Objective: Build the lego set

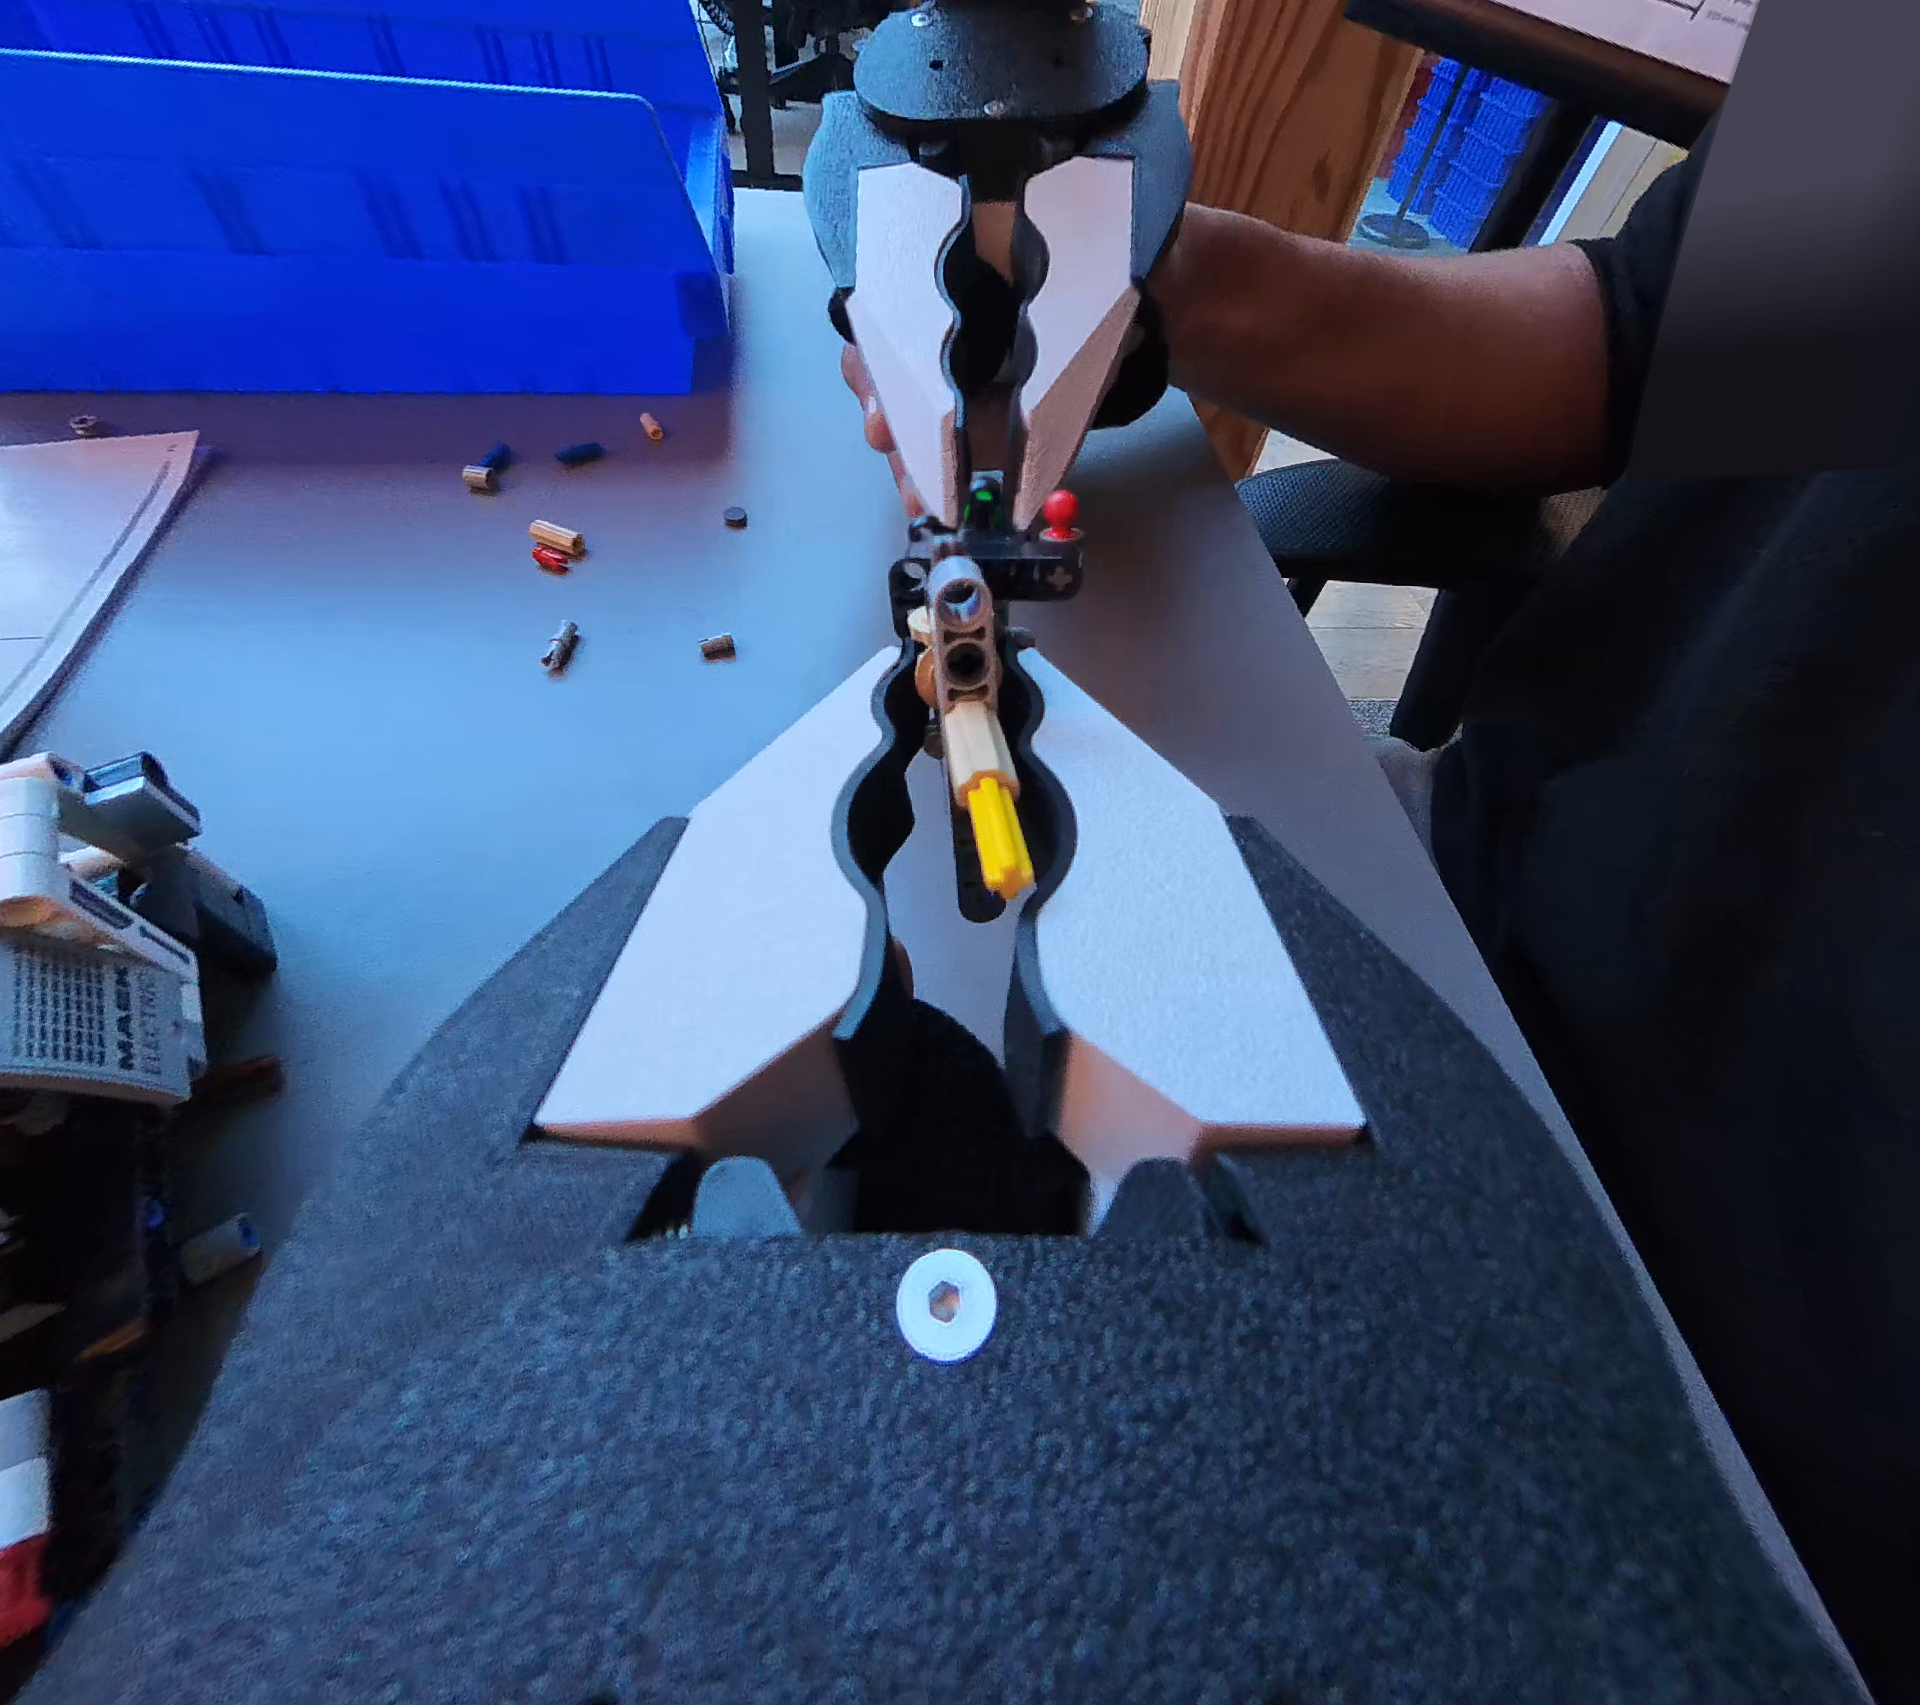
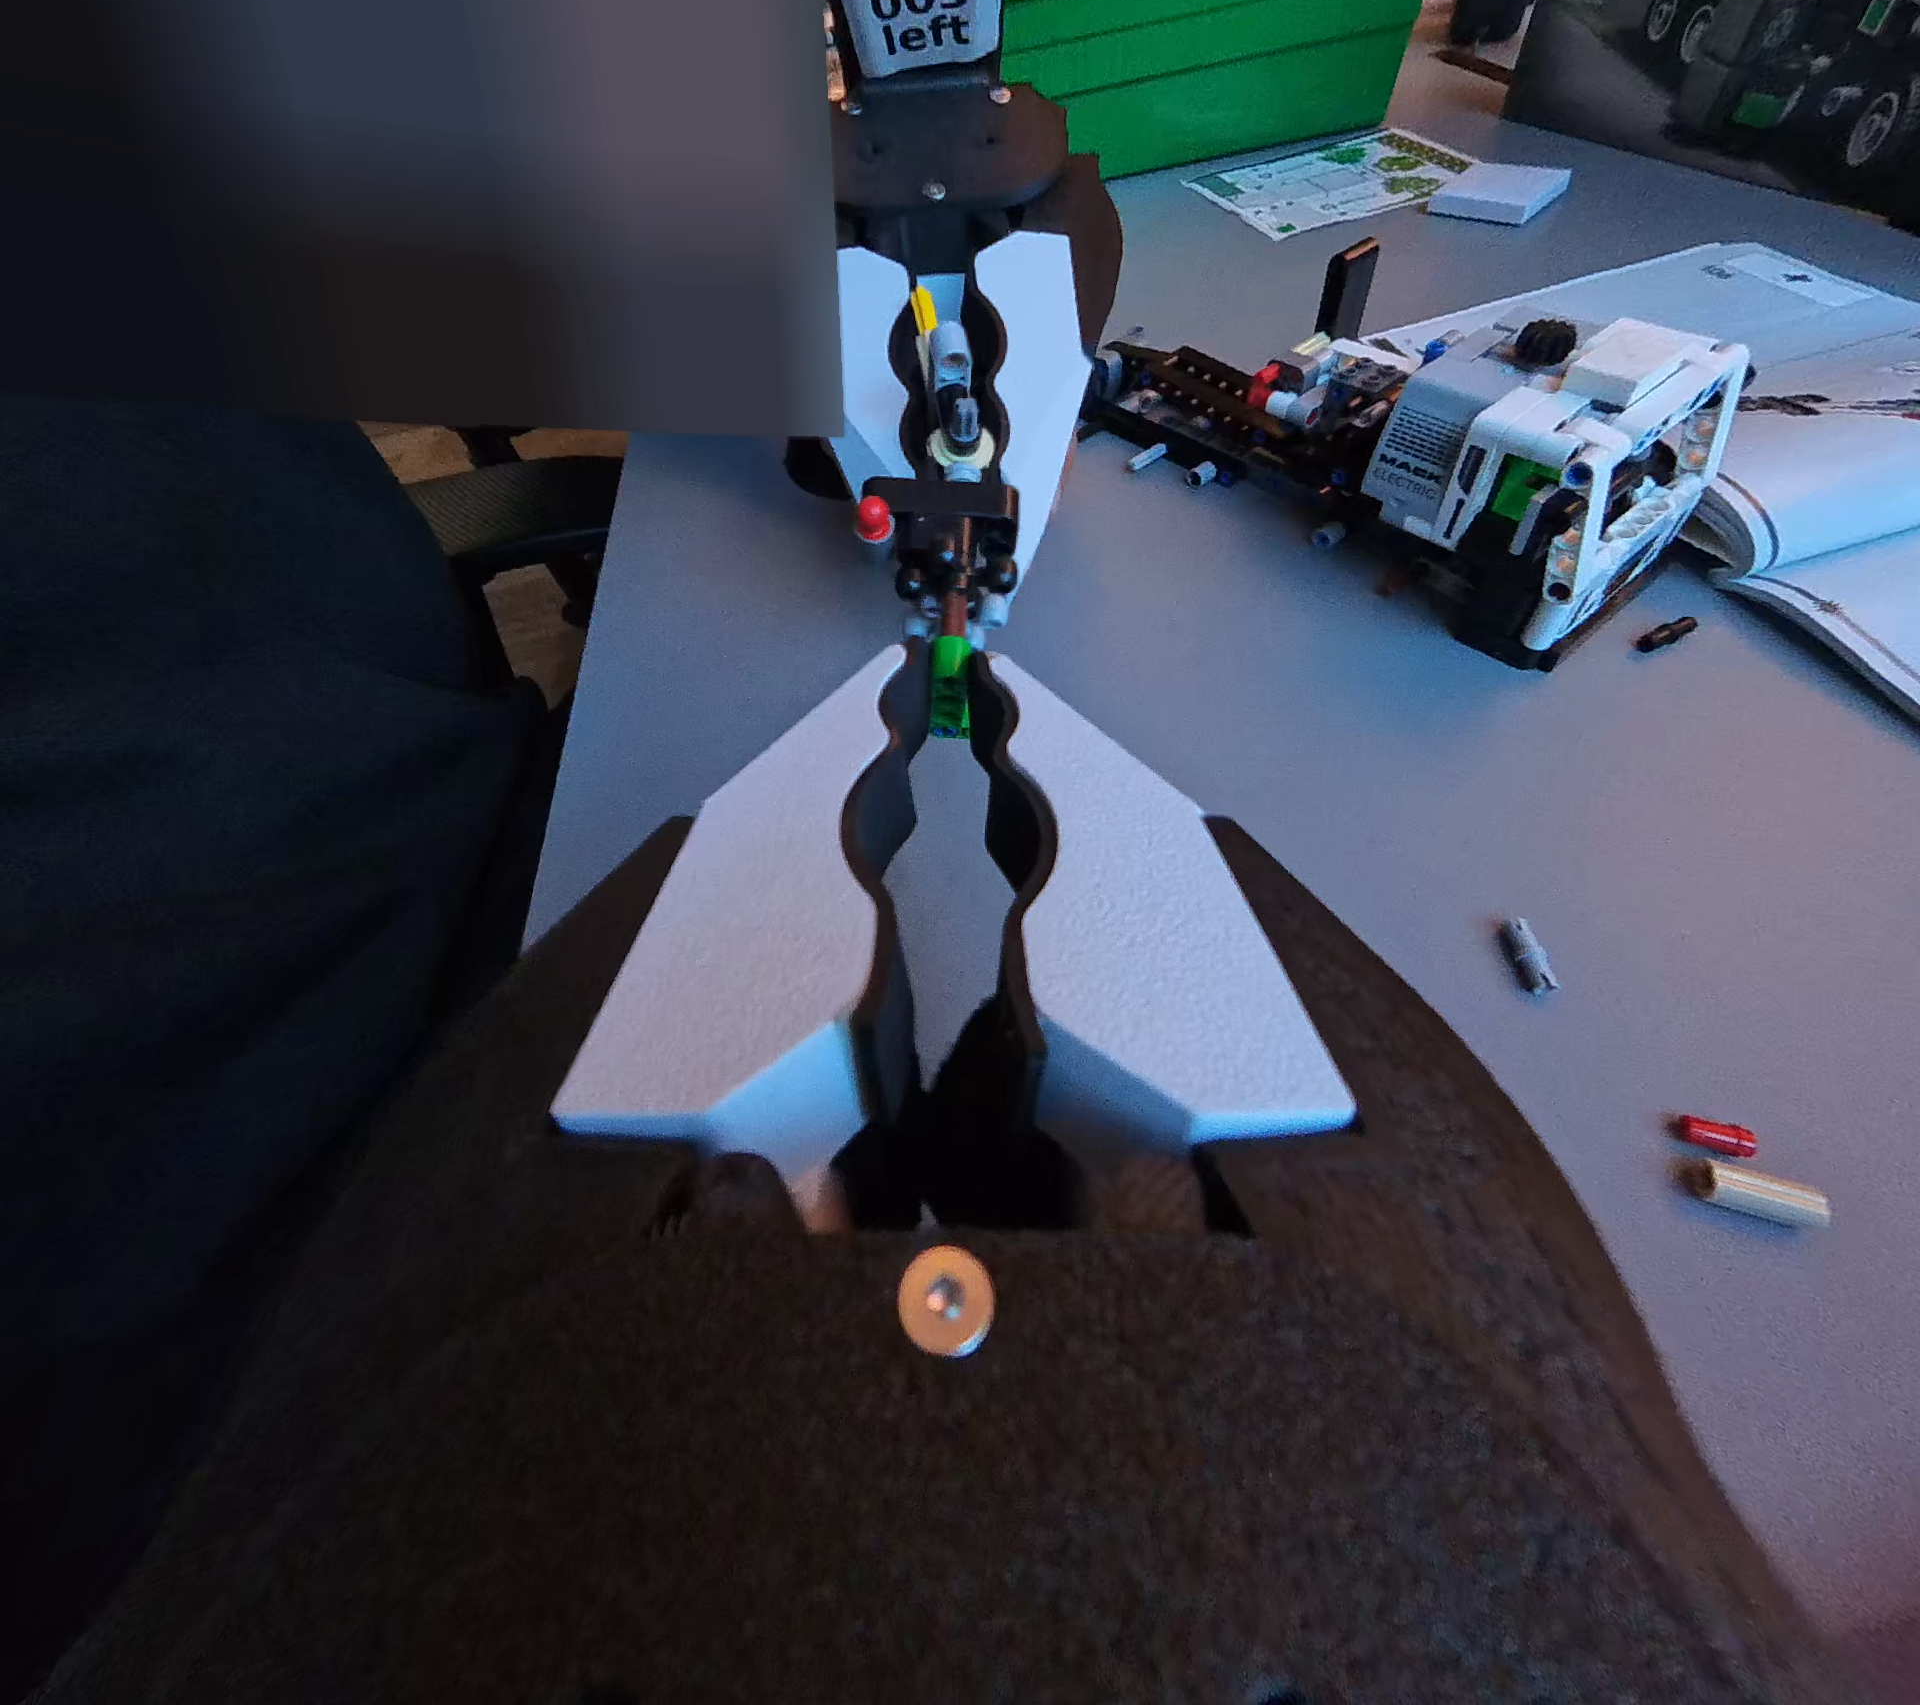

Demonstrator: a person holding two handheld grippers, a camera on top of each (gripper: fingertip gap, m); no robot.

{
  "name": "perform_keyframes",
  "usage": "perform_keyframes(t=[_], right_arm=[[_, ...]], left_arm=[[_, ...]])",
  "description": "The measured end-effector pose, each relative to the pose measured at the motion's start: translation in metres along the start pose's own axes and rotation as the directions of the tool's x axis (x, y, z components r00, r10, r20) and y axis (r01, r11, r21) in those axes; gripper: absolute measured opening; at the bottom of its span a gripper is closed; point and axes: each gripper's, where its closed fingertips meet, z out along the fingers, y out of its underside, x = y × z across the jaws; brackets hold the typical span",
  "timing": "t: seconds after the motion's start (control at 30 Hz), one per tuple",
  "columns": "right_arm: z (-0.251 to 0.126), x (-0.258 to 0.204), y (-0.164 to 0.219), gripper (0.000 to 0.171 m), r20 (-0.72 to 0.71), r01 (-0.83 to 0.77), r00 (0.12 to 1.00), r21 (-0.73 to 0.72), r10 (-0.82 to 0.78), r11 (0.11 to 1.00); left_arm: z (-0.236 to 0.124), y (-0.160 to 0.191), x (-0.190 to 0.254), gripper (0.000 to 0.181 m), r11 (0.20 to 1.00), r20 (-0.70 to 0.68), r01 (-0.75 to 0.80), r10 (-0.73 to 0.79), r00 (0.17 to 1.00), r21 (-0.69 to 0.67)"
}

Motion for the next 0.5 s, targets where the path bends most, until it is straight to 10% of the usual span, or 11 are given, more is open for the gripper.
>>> perform_keyframes(t=[0.5], right_arm=[[0.0063,0.0017,0.0038,0.006,-0.007,-0.03,1.0,-0.023,0.029,0.999]], left_arm=[[-0.0045,-0.0081,-0.004,0.011,0.994,-0.02,0.09,-0.089,0.996,0.06]])
